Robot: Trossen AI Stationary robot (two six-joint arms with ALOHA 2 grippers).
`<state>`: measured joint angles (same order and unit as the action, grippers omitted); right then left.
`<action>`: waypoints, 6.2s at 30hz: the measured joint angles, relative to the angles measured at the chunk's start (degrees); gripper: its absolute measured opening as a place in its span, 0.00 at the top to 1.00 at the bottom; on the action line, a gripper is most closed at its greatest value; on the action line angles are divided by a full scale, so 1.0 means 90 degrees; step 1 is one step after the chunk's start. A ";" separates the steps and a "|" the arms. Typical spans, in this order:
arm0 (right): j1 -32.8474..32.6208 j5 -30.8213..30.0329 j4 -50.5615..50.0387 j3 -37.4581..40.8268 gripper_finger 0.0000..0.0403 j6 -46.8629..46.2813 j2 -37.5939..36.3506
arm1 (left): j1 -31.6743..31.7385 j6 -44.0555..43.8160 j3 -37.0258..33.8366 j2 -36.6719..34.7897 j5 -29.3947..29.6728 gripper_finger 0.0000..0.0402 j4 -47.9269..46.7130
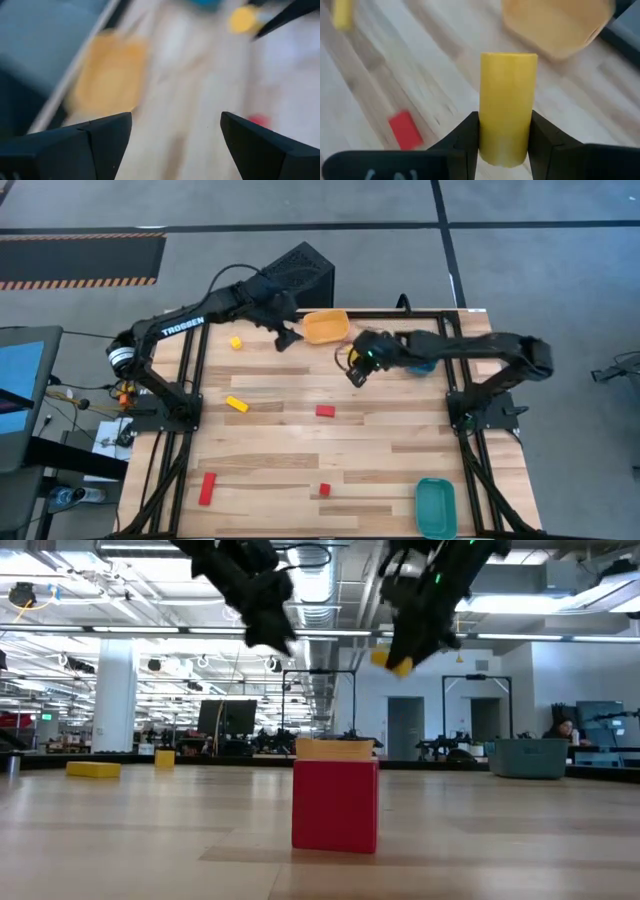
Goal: Sort & place blocks by color
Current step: Put the right yellow block into the yellow bin, then put the bottom yellow block into the yellow bin
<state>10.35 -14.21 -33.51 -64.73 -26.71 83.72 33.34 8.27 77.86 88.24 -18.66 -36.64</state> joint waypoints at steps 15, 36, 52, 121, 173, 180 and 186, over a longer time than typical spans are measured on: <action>-0.1571 -0.1807 0.1094 0.0010 0.68 -0.1122 -0.0655 | -0.1293 0.0652 -0.0679 0.0003 -0.1409 0.27 0.3644; -0.1777 -0.1738 0.2567 -0.0002 0.68 0.0866 -0.0628 | -0.1428 -0.0733 -0.0677 0.0003 -0.1688 0.27 0.4187; -0.1785 -0.1563 0.2511 0.0010 0.68 0.0948 -0.0626 | -0.1483 -0.0826 -0.0673 0.0477 -0.2679 0.73 0.4475; 0.1291 -0.0075 0.1777 0.0000 0.45 0.0985 -0.0499 | 0.0338 -0.0629 -0.0786 0.2811 0.1273 0.70 0.4233; 0.0139 0.1767 0.2632 -0.1076 0.51 0.0471 0.1702 | -0.0497 -0.1513 -0.2656 -0.3005 0.1935 0.51 0.1701; -0.0632 0.1162 0.2625 -0.2262 0.51 0.0453 0.2649 | -0.1010 -0.1806 -0.3121 -0.4420 0.1690 0.51 0.1016; -0.1166 0.0688 0.2414 -0.3501 0.51 0.0453 0.3506 | -0.1520 -0.2263 -0.3820 -0.5372 0.1704 0.51 0.0935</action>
<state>-0.15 -8.02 -11.79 -96.24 -22.63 115.27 19.66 -12.10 43.47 39.89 -3.33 -28.23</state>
